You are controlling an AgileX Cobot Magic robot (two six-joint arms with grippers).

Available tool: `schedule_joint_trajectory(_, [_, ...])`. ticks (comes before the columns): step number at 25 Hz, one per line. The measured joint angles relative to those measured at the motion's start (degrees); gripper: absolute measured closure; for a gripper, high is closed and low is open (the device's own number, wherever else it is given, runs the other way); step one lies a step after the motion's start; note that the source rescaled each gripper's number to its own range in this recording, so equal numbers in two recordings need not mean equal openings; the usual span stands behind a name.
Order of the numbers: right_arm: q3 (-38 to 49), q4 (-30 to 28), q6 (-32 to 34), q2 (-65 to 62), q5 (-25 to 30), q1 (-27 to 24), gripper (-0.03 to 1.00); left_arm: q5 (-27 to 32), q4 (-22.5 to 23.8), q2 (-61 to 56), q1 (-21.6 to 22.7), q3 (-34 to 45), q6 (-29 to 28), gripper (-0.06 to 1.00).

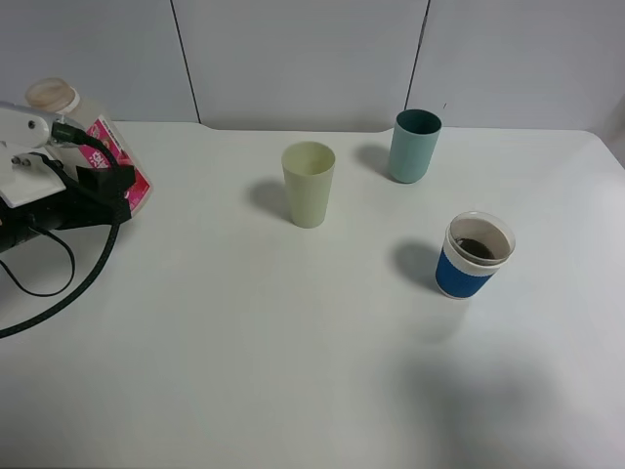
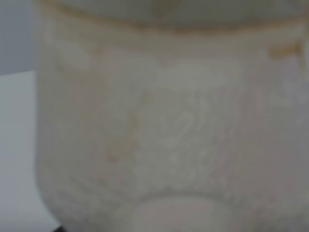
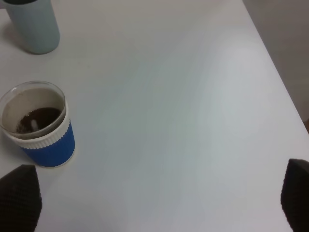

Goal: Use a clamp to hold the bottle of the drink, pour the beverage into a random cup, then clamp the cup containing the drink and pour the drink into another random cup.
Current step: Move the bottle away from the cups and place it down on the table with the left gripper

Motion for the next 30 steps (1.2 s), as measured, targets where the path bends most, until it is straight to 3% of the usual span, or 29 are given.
schedule_joint_trajectory(13, [0.0,0.0,0.0,0.0,0.0,0.0,-0.03,-17.0,2.6,18.9,6.6,0.1,0.3,0.94])
schedule_joint_trajectory(30, [0.0,0.0,0.0,0.0,0.0,0.0,-0.03,-17.6,5.5,22.9,7.2,0.1,4.3,0.94])
